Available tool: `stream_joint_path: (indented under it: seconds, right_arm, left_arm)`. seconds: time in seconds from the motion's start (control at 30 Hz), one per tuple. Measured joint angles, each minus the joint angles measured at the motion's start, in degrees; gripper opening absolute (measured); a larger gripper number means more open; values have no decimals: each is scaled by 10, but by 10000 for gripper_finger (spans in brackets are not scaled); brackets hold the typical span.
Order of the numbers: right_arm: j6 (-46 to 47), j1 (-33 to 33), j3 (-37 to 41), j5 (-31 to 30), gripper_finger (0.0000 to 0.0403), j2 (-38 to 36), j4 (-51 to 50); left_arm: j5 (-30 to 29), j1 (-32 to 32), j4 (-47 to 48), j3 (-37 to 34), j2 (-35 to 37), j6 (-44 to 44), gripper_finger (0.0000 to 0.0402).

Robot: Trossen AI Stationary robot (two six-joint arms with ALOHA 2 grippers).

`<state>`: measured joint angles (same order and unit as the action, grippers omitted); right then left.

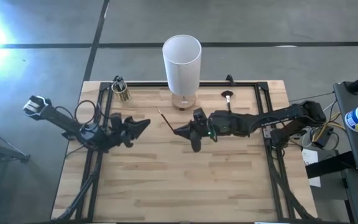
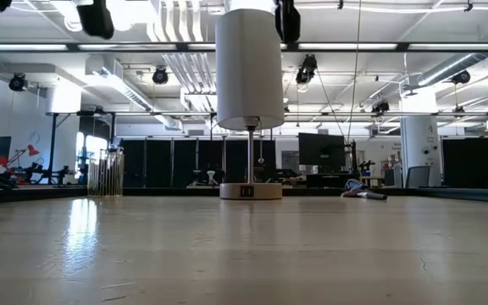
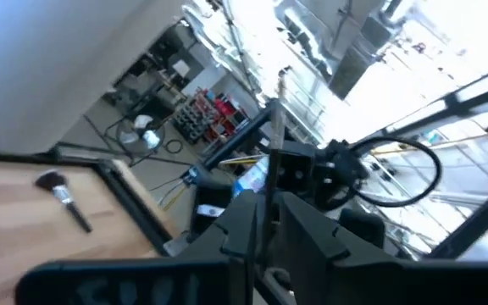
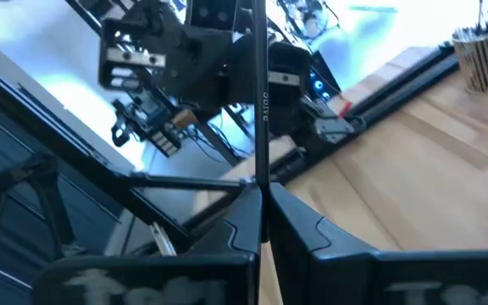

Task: Pick & Place Makeup Brushes
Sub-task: Put the eyeshadow brush into the makeup holder

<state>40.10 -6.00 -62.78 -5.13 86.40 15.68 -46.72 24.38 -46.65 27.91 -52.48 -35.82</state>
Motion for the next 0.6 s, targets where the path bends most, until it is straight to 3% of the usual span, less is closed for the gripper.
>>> stream_joint_path:
  seconds: [0.4,0.6]
  right_arm:
    - [-11,0,-54,10,11,34,-5]
    - [-13,0,-54,11,11,33,-5]
  left_arm:
    - [6,-26,32,105,-29,46,51]
    - [1,-44,92,123,-30,9,91]
